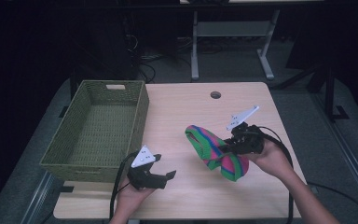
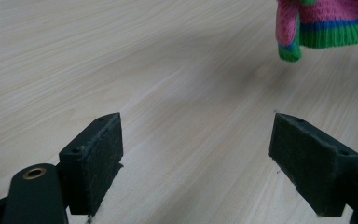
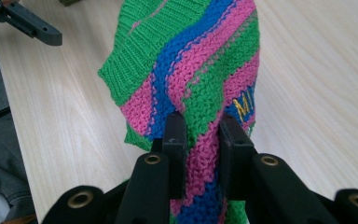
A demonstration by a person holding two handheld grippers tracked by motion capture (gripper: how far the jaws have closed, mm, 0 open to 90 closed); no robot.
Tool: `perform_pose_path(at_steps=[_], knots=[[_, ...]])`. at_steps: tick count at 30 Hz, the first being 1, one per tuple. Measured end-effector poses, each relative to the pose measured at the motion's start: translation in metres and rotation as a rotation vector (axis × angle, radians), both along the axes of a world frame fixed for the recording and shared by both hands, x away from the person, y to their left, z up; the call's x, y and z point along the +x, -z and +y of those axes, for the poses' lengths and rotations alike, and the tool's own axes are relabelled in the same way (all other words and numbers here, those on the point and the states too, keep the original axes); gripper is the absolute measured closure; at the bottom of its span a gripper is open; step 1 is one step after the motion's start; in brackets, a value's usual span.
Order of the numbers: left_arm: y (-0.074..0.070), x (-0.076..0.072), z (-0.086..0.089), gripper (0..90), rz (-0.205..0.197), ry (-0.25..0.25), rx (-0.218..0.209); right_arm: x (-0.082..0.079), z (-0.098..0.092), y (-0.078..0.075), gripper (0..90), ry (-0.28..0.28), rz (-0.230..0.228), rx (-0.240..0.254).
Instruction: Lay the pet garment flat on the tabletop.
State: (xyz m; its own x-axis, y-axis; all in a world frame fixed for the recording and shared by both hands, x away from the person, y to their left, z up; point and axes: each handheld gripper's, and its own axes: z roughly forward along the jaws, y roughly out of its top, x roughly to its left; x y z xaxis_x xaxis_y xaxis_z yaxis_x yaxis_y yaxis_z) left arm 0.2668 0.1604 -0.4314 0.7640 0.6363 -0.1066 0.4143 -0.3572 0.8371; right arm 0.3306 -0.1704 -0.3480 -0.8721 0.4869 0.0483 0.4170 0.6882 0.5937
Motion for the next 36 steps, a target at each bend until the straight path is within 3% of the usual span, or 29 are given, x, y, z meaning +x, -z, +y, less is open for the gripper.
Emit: perform_pose_path(at_steps=[4, 14, 20, 36], knots=[[0.0, 0.001, 0.001, 16.9, 0.004, 0.002, 0.001, 0.001, 0.005, 0.012, 75.2, -0.013, 0.033, 0.014], [0.0, 0.0, 0.002, 16.9, 0.011, -0.005, -0.003, 0.004, 0.018, 0.032, 74.9, -0.034, 0.066, -0.017], [0.0, 0.0, 0.001, 16.9, 0.01, -0.002, -0.005, 0.009, 0.024, 0.046, 74.0, -0.023, 0.111, -0.028], [0.001, 0.0, 0.001, 16.9, 0.011, 0.001, -0.004, 0.013, 0.041, 0.069, 67.4, -0.044, 0.146, -0.055]])
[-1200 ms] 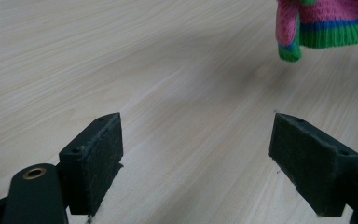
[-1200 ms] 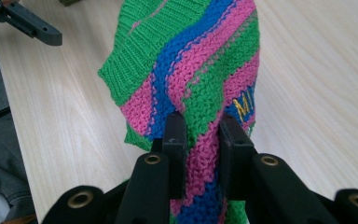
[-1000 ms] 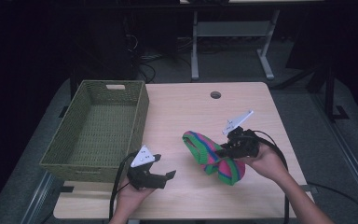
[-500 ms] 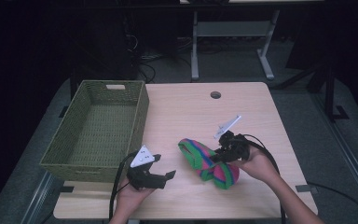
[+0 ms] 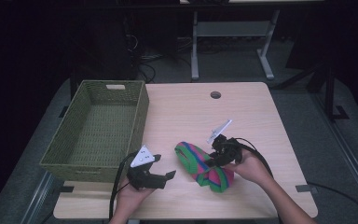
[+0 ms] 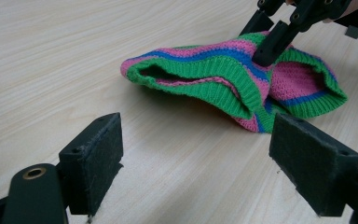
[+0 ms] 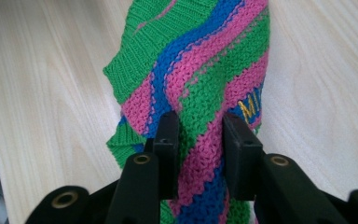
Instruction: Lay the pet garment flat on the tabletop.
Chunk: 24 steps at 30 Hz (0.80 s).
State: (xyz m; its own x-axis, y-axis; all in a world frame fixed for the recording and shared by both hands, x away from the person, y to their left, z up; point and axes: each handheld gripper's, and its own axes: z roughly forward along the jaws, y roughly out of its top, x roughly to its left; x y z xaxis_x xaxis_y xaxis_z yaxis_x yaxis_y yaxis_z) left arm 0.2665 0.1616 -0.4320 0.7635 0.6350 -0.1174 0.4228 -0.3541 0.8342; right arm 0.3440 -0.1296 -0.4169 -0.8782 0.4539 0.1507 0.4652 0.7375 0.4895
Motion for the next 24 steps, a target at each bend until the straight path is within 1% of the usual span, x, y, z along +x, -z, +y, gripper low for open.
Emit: perform_pose_path(at_steps=[2, 6, 7, 13, 15, 16, 17, 18, 20, 22, 23, 24], knots=[[0.0, 0.0, 0.0, 16.9, 0.001, 0.0, -0.002, 0.0, 0.0, 0.001, 63.2, -0.007, 0.005, 0.003], [0.0, 0.0, -0.001, 16.9, 0.001, 0.001, -0.001, 0.001, -0.001, 0.002, 61.0, -0.006, 0.015, 0.002], [0.0, 0.0, -0.001, 16.9, 0.001, 0.002, 0.002, 0.001, -0.002, 0.002, 58.2, -0.008, 0.016, 0.009], [0.001, 0.0, -0.001, 16.9, 0.004, 0.002, -0.001, -0.002, -0.003, 0.001, 55.9, -0.019, 0.024, 0.016], [0.001, 0.0, -0.001, 16.9, 0.003, 0.002, -0.001, -0.004, -0.004, 0.002, 55.8, -0.025, 0.017, 0.018], [0.0, 0.0, -0.001, 16.9, 0.002, 0.003, 0.001, -0.005, -0.004, 0.002, 55.6, -0.025, 0.024, 0.018], [0.0, 0.0, -0.001, 16.9, 0.001, 0.003, 0.001, -0.006, -0.004, 0.003, 55.5, -0.033, 0.017, 0.017], [0.0, 0.0, -0.001, 16.9, 0.001, 0.004, 0.003, -0.008, -0.004, 0.004, 55.3, -0.029, 0.02, 0.015], [0.0, 0.0, -0.001, 16.9, 0.003, 0.004, 0.002, -0.01, -0.004, 0.004, 54.0, -0.037, 0.015, 0.021], [0.0, 0.0, -0.001, 16.9, 0.003, 0.005, 0.003, -0.013, -0.005, 0.003, 53.5, -0.045, -0.003, 0.028], [0.0, 0.0, -0.001, 16.9, 0.003, 0.005, 0.003, -0.013, -0.005, 0.003, 53.5, -0.045, -0.003, 0.028], [0.0, 0.0, -0.001, 16.9, 0.003, 0.007, 0.005, -0.017, -0.005, 0.001, 53.2, -0.054, -0.017, 0.039]])
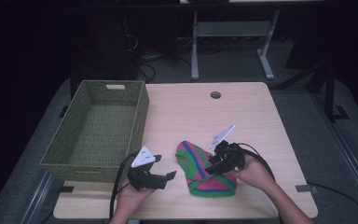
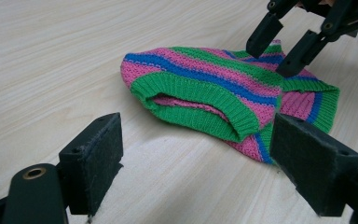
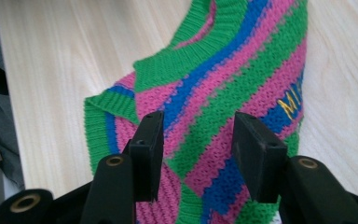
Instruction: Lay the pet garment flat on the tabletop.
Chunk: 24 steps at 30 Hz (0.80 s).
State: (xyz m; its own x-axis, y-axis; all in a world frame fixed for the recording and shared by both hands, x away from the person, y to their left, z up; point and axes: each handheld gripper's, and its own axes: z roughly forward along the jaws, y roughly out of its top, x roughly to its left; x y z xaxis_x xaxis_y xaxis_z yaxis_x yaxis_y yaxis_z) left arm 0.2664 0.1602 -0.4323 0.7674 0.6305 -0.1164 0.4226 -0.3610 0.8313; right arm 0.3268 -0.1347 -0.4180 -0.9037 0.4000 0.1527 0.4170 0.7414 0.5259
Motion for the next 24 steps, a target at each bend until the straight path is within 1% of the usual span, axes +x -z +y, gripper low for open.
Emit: perform_pose_path(at_steps=[4, 7, 8, 9, 10, 13, 14, 16, 19, 22, 24], knots=[[0.0, 0.0, 0.0, 16.9, 0.003, 0.0, -0.001, -0.008, 0.005, -0.002, 53.2, -0.039, -0.023, 0.008], [0.0, 0.0, 0.0, 17.0, 0.004, 0.001, -0.002, -0.012, 0.011, -0.002, 53.9, -0.066, -0.028, 0.006], [0.0, 0.0, 0.0, 17.0, 0.004, 0.001, -0.002, -0.012, 0.011, -0.002, 53.9, -0.066, -0.028, 0.006], [0.0, 0.0, 0.0, 17.0, 0.006, 0.002, -0.001, -0.016, 0.017, 0.001, 54.7, -0.088, -0.029, 0.006], [0.0, 0.0, 0.0, 17.0, 0.008, 0.002, -0.003, -0.017, 0.02, 0.002, 54.8, -0.096, -0.025, 0.006], [0.0, 0.0, 0.0, 17.1, 0.008, 0.003, -0.002, -0.019, 0.025, 0.005, 55.7, -0.111, -0.031, -0.008], [0.0, 0.0, 0.0, 17.1, 0.009, 0.003, -0.004, -0.02, 0.029, 0.008, 56.6, -0.122, -0.035, -0.025], [0.0, 0.0, 0.0, 17.1, 0.01, 0.003, -0.004, -0.02, 0.031, 0.01, 57.5, -0.122, -0.045, -0.036], [-0.001, 0.0, 0.0, 17.1, 0.009, 0.005, -0.003, -0.019, 0.032, 0.013, 59.1, -0.121, -0.047, -0.057], [0.0, 0.001, 0.0, 17.2, 0.012, 0.005, -0.004, -0.018, 0.033, 0.016, 61.1, -0.119, -0.048, -0.062], [0.0, 0.001, 0.0, 17.1, 0.011, 0.007, -0.001, -0.019, 0.034, 0.019, 62.6, -0.118, -0.05, -0.077]])
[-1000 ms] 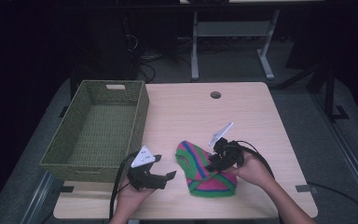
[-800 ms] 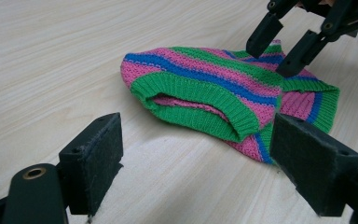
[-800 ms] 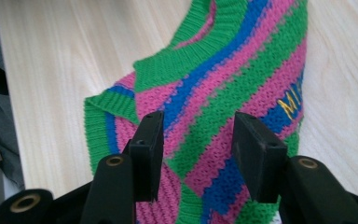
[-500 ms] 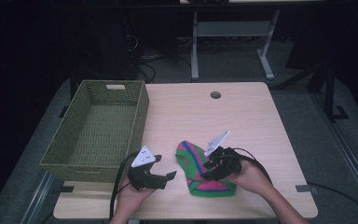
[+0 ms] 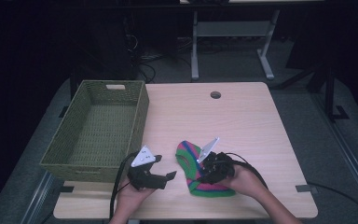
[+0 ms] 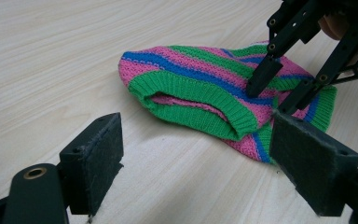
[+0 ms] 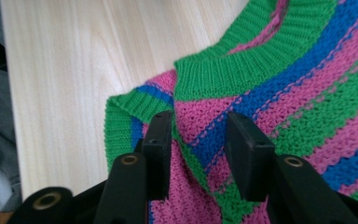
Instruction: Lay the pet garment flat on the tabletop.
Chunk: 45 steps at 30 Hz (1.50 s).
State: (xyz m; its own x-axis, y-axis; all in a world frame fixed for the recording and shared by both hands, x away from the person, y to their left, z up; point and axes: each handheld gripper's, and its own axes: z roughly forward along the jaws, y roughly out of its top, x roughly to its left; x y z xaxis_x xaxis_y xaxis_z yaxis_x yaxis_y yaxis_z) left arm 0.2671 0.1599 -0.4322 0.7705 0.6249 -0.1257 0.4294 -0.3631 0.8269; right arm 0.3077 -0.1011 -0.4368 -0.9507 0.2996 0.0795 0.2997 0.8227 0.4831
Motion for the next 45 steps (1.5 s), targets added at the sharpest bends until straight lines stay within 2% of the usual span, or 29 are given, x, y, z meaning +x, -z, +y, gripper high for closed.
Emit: perform_pose_path(at_steps=[4, 12, 21, 45], knots=[[0.0, 0.0, 0.0, 17.2, -0.001, 0.0, -0.001, -0.002, 0.002, 0.005, 63.8, -0.007, -0.009, -0.032], [0.0, 0.0, -0.001, 17.1, 0.0, 0.003, -0.002, -0.007, 0.002, 0.009, 71.5, 0.007, -0.027, -0.012], [-0.001, -0.001, -0.001, 17.1, 0.002, 0.008, -0.003, -0.012, 0.003, 0.009, 75.1, 0.005, -0.014, 0.0], [0.0, 0.0, -0.002, 17.2, 0.006, 0.019, 0.006, -0.009, 0.001, 0.007, 82.4, 0.004, 0.001, 0.01]])
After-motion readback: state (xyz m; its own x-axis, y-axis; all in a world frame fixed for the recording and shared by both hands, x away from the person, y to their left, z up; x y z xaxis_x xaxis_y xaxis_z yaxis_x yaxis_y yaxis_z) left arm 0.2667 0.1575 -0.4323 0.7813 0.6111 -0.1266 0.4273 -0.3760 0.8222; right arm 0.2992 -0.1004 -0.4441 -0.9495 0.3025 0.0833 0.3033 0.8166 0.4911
